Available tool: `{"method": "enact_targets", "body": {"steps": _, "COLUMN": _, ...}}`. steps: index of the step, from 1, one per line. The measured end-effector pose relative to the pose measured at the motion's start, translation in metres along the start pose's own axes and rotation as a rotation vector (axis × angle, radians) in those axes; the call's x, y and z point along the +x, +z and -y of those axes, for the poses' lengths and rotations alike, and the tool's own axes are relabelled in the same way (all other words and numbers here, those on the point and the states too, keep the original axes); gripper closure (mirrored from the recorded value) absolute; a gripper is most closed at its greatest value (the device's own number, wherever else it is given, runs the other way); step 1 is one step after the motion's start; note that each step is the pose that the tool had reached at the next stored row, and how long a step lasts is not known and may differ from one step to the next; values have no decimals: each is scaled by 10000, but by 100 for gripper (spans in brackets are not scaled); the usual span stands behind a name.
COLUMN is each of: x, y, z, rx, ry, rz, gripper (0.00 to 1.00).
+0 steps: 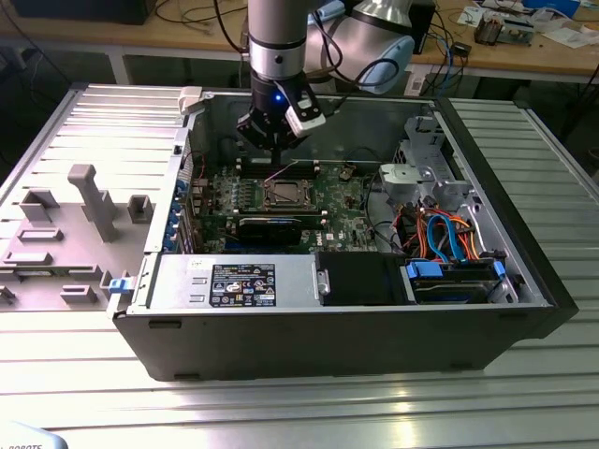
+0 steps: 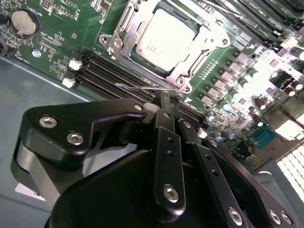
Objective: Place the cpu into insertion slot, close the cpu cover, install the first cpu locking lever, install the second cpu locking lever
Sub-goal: 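Install the first cpu locking lever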
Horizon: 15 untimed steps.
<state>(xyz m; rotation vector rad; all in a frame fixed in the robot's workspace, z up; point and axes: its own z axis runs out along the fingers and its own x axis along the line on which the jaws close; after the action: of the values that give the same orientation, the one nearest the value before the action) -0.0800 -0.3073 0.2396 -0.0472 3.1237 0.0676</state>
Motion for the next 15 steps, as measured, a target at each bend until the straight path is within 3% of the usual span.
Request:
{"method": "enact_targets", "body": {"steps": 3, "x": -29, "y": 35, "z": -17, "rx": 8, "ry": 1, "rz": 1, "gripper": 89}}
{"method": "enact_targets", "body": {"steps": 5, "x": -42, "y": 69, "z": -33, "rx": 66, "ry": -31, "rz": -3, "gripper": 89}}
{"method": "enact_targets", "body": {"steps": 15, "x": -119, "y": 92, "z": -62, "rx": 67, "ry": -40, "rz": -2, "gripper": 89}}
